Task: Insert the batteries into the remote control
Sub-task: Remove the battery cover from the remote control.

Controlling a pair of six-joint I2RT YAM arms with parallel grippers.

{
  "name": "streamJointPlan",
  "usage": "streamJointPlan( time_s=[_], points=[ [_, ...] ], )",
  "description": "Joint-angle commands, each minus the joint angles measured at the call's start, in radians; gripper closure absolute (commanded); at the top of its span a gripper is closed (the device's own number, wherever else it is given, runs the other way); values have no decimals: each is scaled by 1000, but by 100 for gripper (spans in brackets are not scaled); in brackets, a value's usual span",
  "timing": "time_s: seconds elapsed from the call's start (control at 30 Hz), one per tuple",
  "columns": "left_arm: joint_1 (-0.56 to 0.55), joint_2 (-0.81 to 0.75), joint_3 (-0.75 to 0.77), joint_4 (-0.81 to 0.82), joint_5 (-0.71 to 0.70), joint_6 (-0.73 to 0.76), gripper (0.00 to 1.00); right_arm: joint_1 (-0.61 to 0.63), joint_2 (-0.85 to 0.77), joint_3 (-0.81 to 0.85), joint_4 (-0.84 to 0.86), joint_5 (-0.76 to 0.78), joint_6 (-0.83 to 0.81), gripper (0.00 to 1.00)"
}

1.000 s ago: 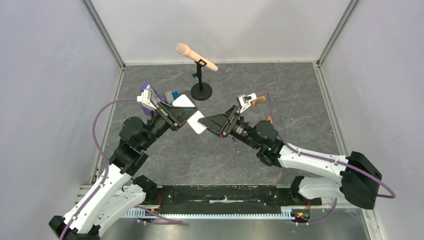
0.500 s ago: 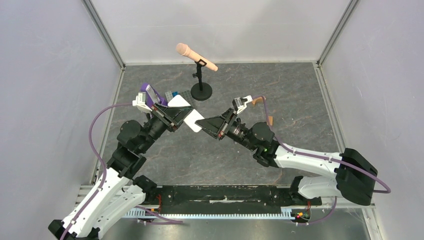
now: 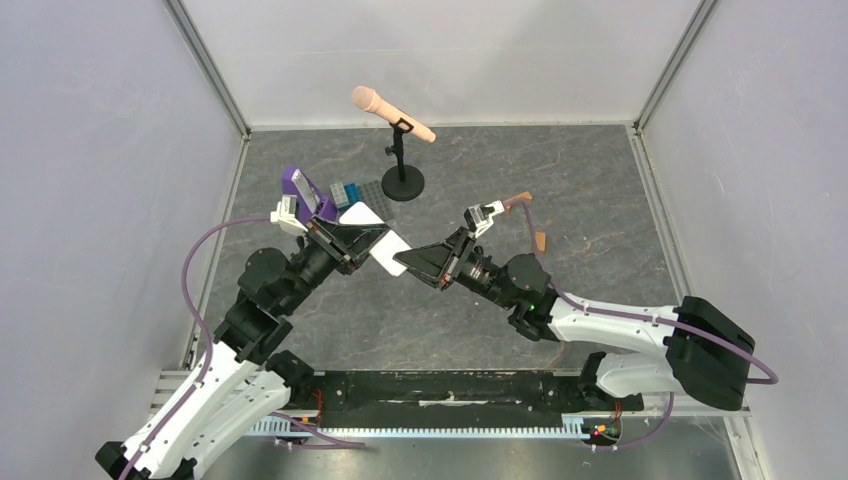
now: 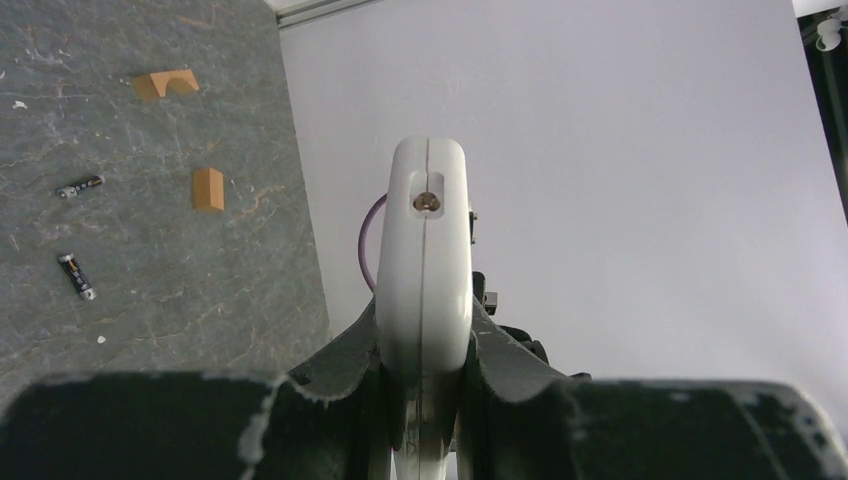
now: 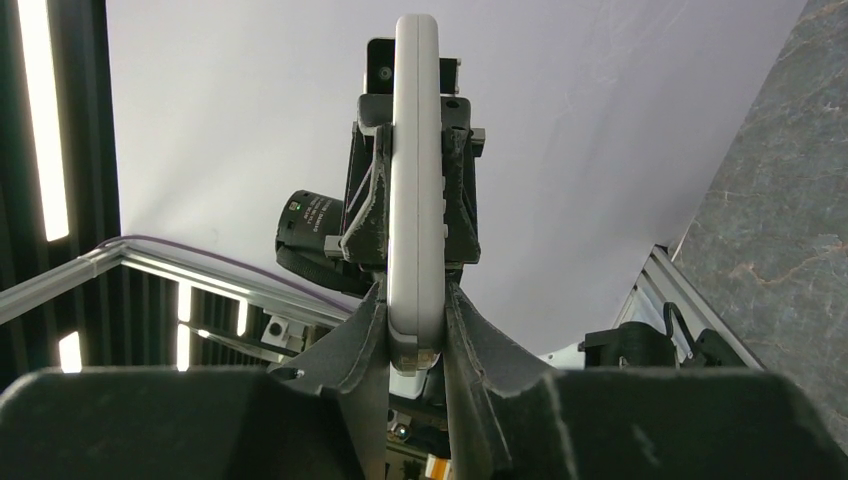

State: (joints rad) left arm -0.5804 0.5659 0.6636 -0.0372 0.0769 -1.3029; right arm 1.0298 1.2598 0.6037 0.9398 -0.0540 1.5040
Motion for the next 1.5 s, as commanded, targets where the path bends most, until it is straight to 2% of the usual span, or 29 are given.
streamJointPlan(
  time_s=[0.0, 0.17, 0.23, 0.33, 0.5, 0.57, 0.7, 0.9, 1.0, 1.07, 1.2, 1.27, 1.33, 1.47],
  points=[
    [22, -33, 11, 71, -124, -35, 98, -9, -45, -37, 67, -5, -31, 82],
    [22, -21, 16, 71, -99, -24, 98, -8, -47, -32, 63, 3, -13, 81],
    [21, -21, 15, 69, -91, -20, 98, -8, -51, -6, -11, 12, -6, 78],
    [22, -9, 18, 68, -81, -10, 98, -8, -62, 39, -114, 24, -27, 62],
    [22, 2, 14, 74, -34, -11, 98, -8, -52, 73, -151, 38, -40, 35],
    [22, 1, 9, 74, -32, -15, 98, -8, -38, 94, -151, 23, -54, 29],
    [22, 3, -5, 83, -25, -29, 98, -8, -7, 145, -183, -3, -70, 25],
    [22, 9, -9, 89, -2, -13, 98, -8, 34, 187, -254, -22, -49, 27],
    [22, 6, -9, 88, -4, -9, 98, -8, 38, 166, -278, -12, -12, 32],
    [22, 5, -9, 88, -9, -12, 98, -8, 36, 150, -286, -9, -1, 40],
    [22, 3, -9, 85, -26, -25, 98, -8, 30, 108, -273, -13, 19, 66],
    [21, 2, -9, 82, -39, -22, 98, -8, 24, 86, -264, -15, 23, 75],
    [22, 1, -9, 76, -55, -18, 98, -8, 13, 64, -256, -18, 24, 79],
    [22, 2, -10, 72, -70, -12, 98, -8, -14, 7, -237, -11, 26, 80]
  ],
)
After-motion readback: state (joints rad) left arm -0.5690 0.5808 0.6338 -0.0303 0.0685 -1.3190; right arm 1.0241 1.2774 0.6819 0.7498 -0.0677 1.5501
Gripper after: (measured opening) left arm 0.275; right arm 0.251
